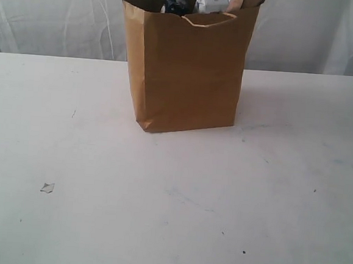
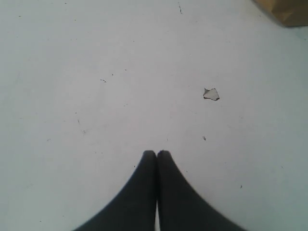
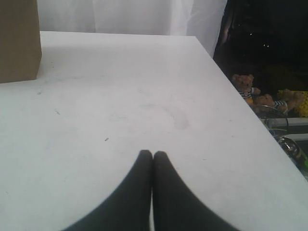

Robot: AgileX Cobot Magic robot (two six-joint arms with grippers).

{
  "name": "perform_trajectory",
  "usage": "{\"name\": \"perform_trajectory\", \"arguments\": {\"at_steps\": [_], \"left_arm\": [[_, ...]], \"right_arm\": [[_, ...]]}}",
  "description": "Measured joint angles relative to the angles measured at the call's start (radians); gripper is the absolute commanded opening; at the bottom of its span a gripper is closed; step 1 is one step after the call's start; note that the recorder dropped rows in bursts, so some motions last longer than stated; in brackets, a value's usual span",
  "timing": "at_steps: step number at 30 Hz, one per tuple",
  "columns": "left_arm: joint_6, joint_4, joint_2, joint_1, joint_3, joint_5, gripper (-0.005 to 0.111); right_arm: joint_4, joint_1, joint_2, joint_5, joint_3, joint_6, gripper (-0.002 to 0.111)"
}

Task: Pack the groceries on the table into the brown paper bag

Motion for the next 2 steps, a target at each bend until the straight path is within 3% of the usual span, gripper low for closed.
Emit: {"name": "perform_trajectory", "arguments": {"at_steps": [2], "left_arm": [[0.000, 0.000, 0.000, 0.000, 0.000, 0.000, 0.000]], "right_arm": [[0.000, 0.000, 0.000, 0.000, 0.000, 0.000, 0.000]]}}
